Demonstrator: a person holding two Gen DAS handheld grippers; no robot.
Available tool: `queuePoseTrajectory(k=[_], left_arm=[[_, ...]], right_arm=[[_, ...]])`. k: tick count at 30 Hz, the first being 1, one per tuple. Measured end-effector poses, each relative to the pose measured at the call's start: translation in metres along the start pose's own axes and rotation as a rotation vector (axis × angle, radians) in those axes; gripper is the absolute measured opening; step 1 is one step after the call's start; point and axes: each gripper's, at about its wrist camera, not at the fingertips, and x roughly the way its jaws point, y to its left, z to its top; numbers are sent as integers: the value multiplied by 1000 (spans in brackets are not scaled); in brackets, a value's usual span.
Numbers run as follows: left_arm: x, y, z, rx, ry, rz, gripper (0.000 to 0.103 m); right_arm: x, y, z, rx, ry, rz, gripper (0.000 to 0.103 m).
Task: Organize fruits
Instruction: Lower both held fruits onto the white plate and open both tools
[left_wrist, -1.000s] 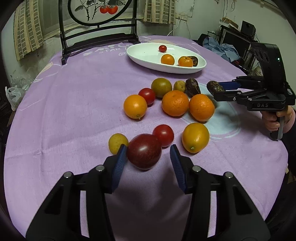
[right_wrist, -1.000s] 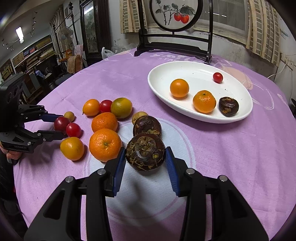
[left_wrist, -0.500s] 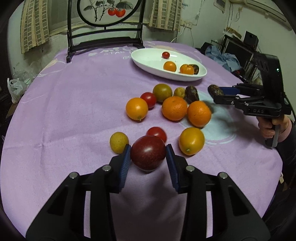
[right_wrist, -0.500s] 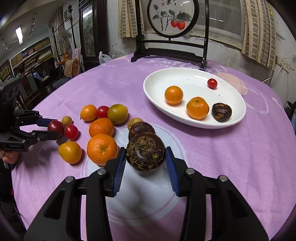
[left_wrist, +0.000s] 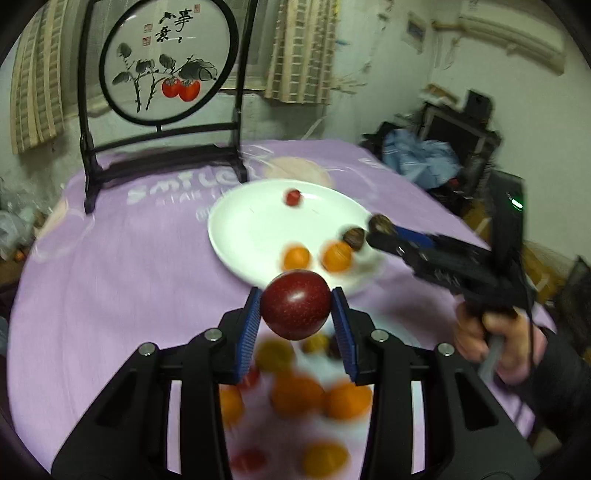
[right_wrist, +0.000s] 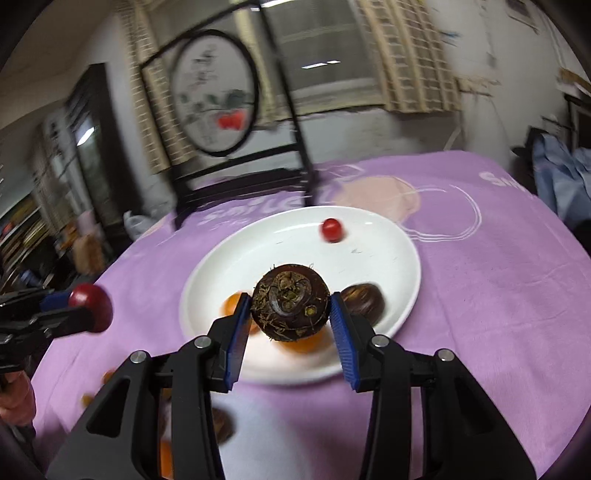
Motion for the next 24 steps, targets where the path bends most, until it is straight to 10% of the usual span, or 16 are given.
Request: queuePoseTrajectory(k=[11, 14, 24], left_arm=[[126, 16, 38, -31, 179, 165, 41], [110, 15, 40, -40, 138, 232, 89], [-17, 39, -13, -134, -57, 224, 101]], right_arm=[[28, -12, -1, -19, 31, -6, 53], [16, -8, 2, -46, -2, -40, 64], [-29, 64, -30, -219, 133, 242, 64]])
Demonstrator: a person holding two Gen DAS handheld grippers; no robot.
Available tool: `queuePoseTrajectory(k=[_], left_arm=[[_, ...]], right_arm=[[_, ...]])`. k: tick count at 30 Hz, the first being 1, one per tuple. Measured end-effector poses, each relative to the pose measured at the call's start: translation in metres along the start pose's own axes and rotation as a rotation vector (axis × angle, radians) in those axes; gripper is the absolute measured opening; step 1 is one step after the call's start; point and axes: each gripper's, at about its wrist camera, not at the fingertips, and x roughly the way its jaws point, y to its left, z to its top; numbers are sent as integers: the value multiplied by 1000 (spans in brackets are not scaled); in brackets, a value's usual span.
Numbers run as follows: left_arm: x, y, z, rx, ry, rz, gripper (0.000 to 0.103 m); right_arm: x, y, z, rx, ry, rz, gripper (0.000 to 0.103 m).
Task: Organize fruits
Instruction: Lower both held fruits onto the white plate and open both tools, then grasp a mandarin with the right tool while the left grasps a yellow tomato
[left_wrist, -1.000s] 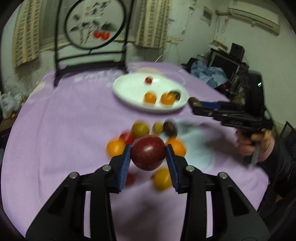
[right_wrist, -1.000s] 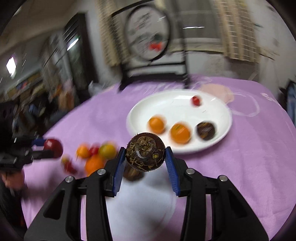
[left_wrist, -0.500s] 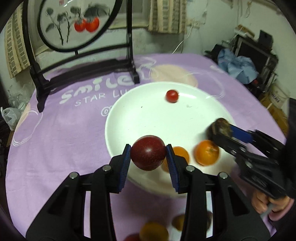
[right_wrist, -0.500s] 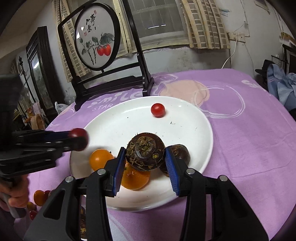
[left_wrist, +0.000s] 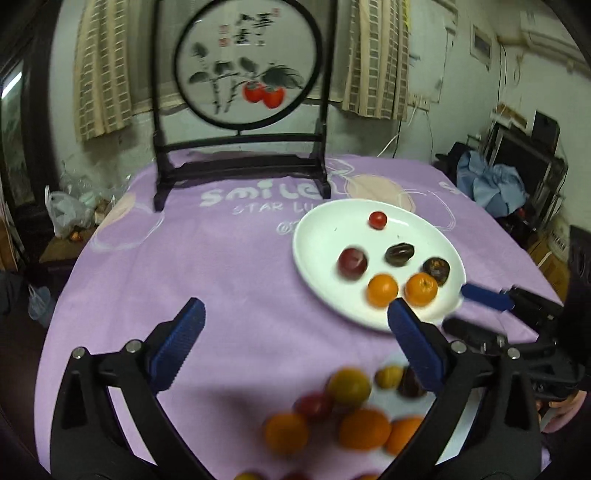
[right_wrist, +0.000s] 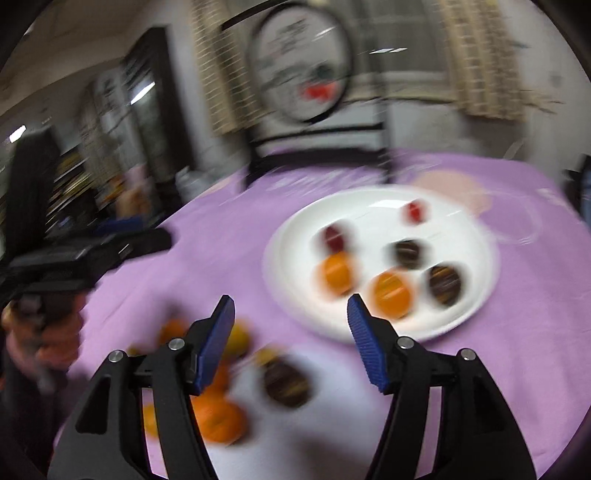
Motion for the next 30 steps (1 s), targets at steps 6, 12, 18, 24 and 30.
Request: queuePoseTrajectory(k=[6, 12, 18, 24, 30], left_arm=[[-18, 24, -34, -39, -1, 11, 101], [-35, 27, -44, -66, -20, -44, 101], [-38, 26, -47, -62, -28, -46, 101], [-39, 25, -50, -51, -28, -38, 101], [-41, 22, -55, -22, -14, -53, 101]], right_arm=[[4, 42, -30, -146, 125, 72, 64], [18, 47, -40, -153, 204, 72, 64], [28, 47, -45, -140, 243, 71, 55], [32, 48, -49, -129, 268, 85, 48], [22, 42, -43, -86, 244, 113, 46]])
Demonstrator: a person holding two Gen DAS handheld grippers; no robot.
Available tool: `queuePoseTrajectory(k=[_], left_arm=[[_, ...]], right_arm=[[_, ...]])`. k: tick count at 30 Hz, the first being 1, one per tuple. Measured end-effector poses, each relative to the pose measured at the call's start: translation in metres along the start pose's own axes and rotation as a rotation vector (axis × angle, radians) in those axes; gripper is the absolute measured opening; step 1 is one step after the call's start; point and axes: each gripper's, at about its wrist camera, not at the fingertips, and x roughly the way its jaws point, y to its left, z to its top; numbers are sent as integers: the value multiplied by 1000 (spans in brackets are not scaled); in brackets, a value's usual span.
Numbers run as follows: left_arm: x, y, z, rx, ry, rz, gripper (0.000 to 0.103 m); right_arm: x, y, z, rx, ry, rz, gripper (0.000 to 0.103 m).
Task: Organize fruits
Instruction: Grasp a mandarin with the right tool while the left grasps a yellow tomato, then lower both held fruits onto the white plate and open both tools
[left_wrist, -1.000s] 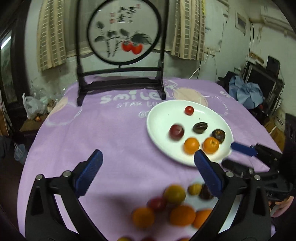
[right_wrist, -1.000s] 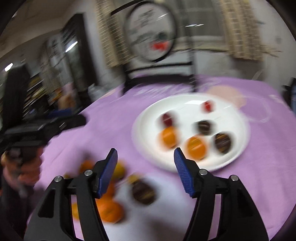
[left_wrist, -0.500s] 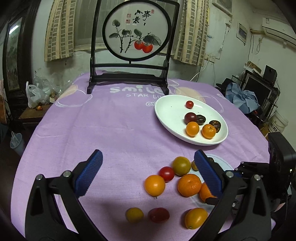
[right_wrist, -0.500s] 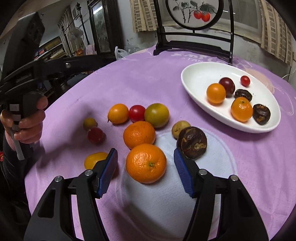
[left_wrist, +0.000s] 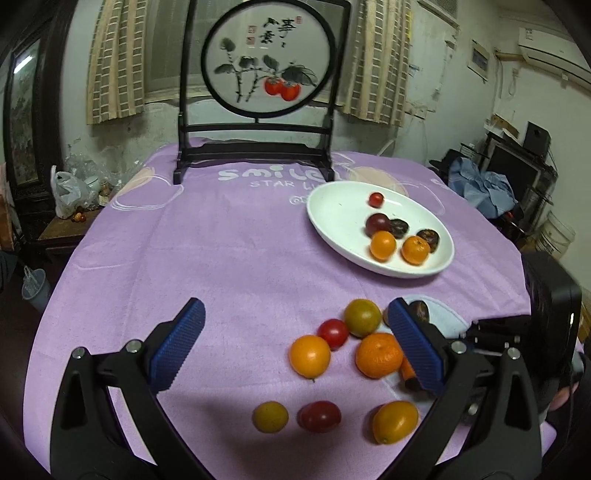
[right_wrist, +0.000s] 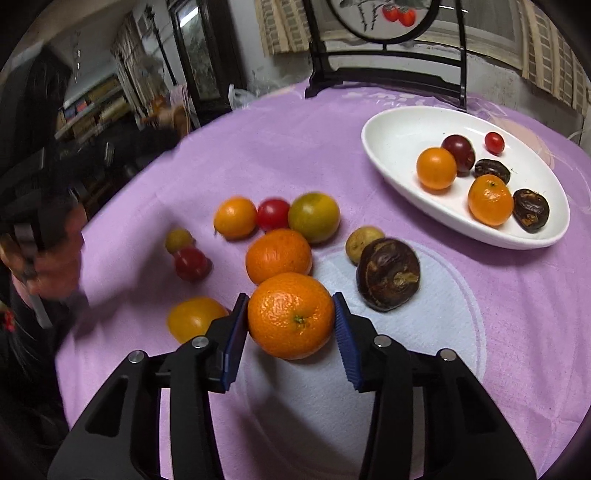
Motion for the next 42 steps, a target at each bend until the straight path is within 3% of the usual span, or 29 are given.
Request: queuePoseTrajectory(k=[4, 7, 8, 12, 15, 17, 22, 27, 31, 42], left_arm=[[-5, -12, -13, 98, 49, -141, 101], [-14, -34, -34, 250, 68, -240, 100], [-17, -44, -44, 308, 69, -252, 99], [-11, -71, -65, 444, 113, -282, 75], [-1, -79, -73, 485, 141, -250, 72], [7, -80, -74, 488, 159, -233, 71], [19, -82, -80, 492, 212, -216, 54], [26, -79, -81, 476, 240, -217, 51], [31, -77, -80, 462, 268, -212, 41], [30, -72, -75, 399, 267, -251, 38]], right_arm=[[-23, -14, 6, 53, -99, -14, 46], [-31, -26, 7, 109, -128, -17, 46], [-31, -30, 8, 125, -127, -15, 46], [-28, -34, 9, 146, -120, -31, 46], [-27, -33, 9, 148, -114, -19, 46], [-28, -32, 9, 145, -117, -18, 46], [-30, -32, 9, 147, -119, -23, 46], [-31, -32, 9, 144, -125, -25, 46], [-32, -31, 9, 143, -130, -28, 46], [-38, -31, 10, 137, -154, -26, 46]])
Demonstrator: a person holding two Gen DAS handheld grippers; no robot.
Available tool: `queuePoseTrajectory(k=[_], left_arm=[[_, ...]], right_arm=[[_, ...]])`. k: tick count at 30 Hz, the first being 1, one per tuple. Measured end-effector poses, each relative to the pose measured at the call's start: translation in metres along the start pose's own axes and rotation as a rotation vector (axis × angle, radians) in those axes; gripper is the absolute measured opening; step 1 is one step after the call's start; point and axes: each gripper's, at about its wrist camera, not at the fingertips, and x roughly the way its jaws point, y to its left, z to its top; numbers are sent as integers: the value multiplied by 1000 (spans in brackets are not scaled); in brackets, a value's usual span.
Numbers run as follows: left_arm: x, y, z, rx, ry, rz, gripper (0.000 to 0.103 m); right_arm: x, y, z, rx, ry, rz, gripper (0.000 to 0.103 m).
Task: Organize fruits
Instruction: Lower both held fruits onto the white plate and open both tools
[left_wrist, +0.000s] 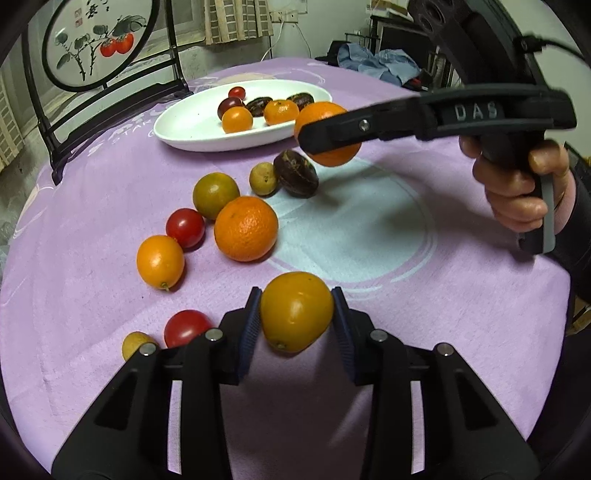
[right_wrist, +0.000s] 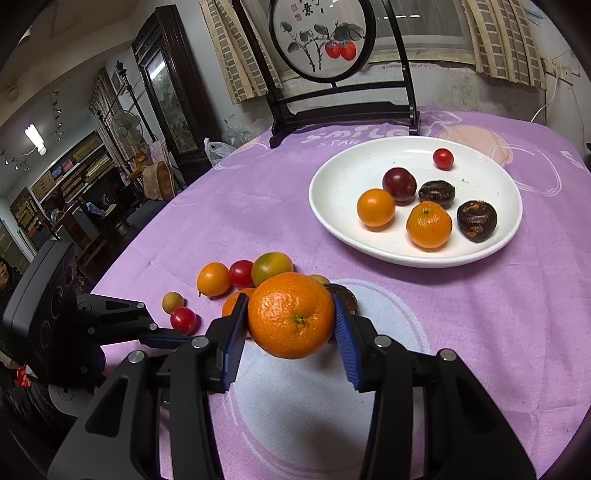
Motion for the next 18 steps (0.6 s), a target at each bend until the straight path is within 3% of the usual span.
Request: queuePoseTrajectory(k=[5, 8, 11, 13, 18], left_arm=[[-20, 8, 9, -76, -90, -89, 38], [-31, 16, 33, -116, -144, -97, 38], [-30, 28, 71, -161, -182, -42, 38], [-14, 40, 105, -193, -173, -10, 38], [36, 65, 159, -238, -120, 112, 38]], right_arm=[[-16, -4, 6, 14, -96, -3, 46], [-27, -17, 13, 64, -220, -84, 46], [-25, -37, 27, 98, -319, -232, 45], [-16, -49, 34, 106, -326, -279, 45], [9, -84, 42, 172, -259, -283, 45]])
